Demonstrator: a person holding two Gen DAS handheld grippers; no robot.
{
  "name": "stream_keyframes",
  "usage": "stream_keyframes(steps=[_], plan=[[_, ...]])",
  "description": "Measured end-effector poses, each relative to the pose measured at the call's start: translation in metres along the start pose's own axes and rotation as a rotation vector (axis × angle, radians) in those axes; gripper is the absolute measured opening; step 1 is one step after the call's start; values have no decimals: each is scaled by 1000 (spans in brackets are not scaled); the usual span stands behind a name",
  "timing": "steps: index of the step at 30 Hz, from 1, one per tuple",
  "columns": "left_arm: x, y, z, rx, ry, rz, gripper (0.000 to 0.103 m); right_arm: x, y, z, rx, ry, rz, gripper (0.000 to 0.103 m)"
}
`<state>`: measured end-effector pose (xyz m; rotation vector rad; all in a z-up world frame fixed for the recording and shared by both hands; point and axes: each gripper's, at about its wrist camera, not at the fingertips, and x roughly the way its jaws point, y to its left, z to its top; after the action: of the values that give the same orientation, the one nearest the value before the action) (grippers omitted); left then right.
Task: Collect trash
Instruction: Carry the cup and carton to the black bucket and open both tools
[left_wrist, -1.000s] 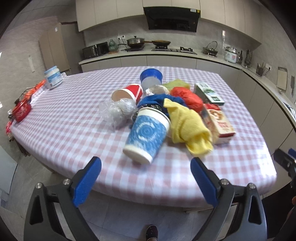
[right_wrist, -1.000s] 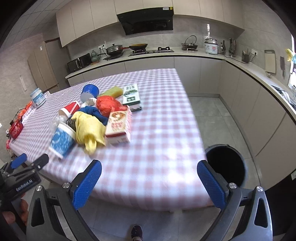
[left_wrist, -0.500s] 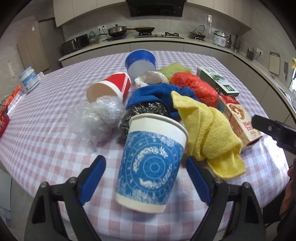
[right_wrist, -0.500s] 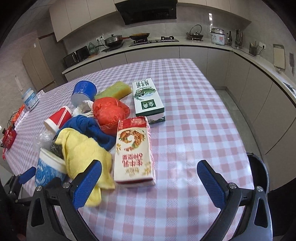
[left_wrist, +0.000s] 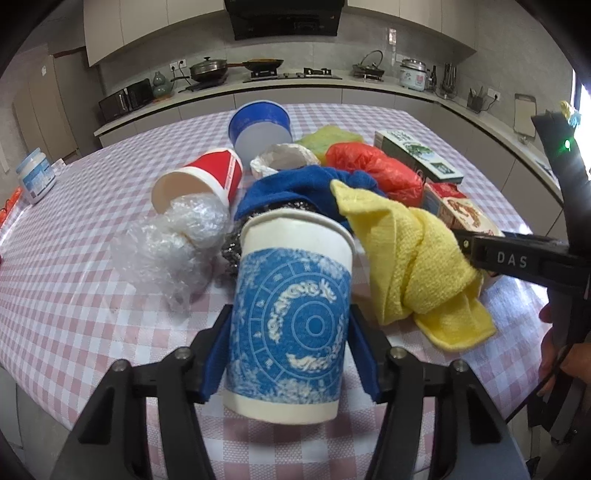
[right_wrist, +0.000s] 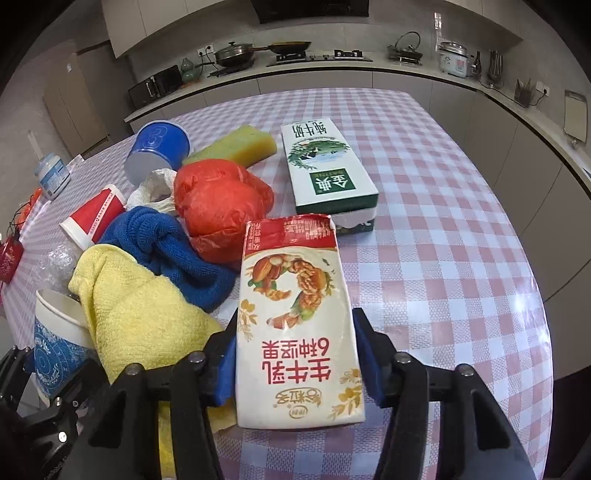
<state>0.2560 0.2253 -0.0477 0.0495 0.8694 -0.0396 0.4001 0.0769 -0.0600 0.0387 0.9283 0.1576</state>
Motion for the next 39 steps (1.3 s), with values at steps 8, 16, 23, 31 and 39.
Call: stream_keyframes(steps=[8, 16, 23, 31, 39], plan=[[-25, 2, 13, -11, -72, -37, 58, -35, -9, -6, 18, -65, 29, 56], [-42, -47, 28, 48, -106, -126, 58, -86, -61, -18, 99, -133, 14, 56], [-37, -138, 40, 112, -93, -253, 58, -125, -166, -41, 208, -160, -66, 56], [-12, -273, 50, 176, -27, -376, 58, -140, -311, -77, 302, -108, -145, 55], [24, -367, 41, 208, 66, -393, 58, -96, -395, -113, 335, 3, -102, 55]])
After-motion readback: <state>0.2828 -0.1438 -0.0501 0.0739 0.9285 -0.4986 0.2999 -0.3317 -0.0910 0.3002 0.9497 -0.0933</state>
